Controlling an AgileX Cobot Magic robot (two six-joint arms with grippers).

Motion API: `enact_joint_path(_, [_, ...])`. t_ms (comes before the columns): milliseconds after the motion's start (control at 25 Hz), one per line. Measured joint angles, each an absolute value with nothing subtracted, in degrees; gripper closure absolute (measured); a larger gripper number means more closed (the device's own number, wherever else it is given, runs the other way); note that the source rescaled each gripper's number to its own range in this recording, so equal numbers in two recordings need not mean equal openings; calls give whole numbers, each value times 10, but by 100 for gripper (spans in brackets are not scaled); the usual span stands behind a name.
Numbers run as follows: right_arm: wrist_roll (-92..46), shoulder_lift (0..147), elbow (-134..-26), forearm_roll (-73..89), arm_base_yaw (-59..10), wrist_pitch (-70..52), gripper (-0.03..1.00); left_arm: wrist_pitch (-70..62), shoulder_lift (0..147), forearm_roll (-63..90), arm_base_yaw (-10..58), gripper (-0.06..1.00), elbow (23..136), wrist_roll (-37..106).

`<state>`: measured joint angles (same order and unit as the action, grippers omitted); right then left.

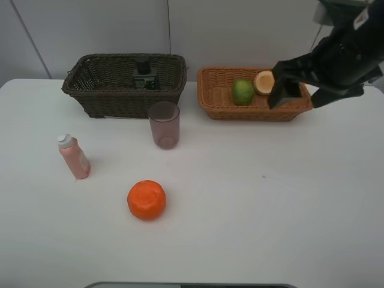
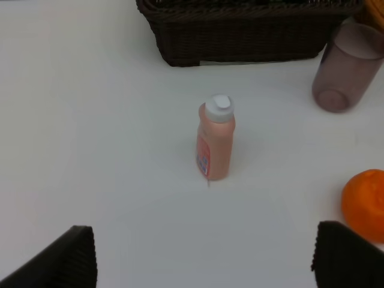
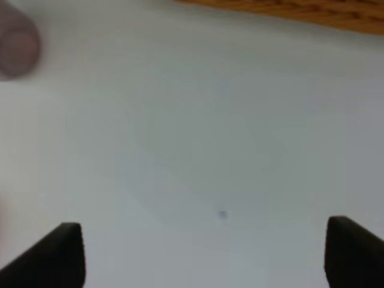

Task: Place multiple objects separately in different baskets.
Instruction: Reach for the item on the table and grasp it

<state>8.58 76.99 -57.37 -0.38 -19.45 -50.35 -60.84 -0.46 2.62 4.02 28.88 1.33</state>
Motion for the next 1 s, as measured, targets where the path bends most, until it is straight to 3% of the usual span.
enact_joint_path(360, [86,499,-440,-5,-93,-536,28,-608,-5,26,40,3,289,13])
enact_joint_path(1000, [38,114,-418,-6,-105,-653,28,-608,-5,26,40,3,289,13])
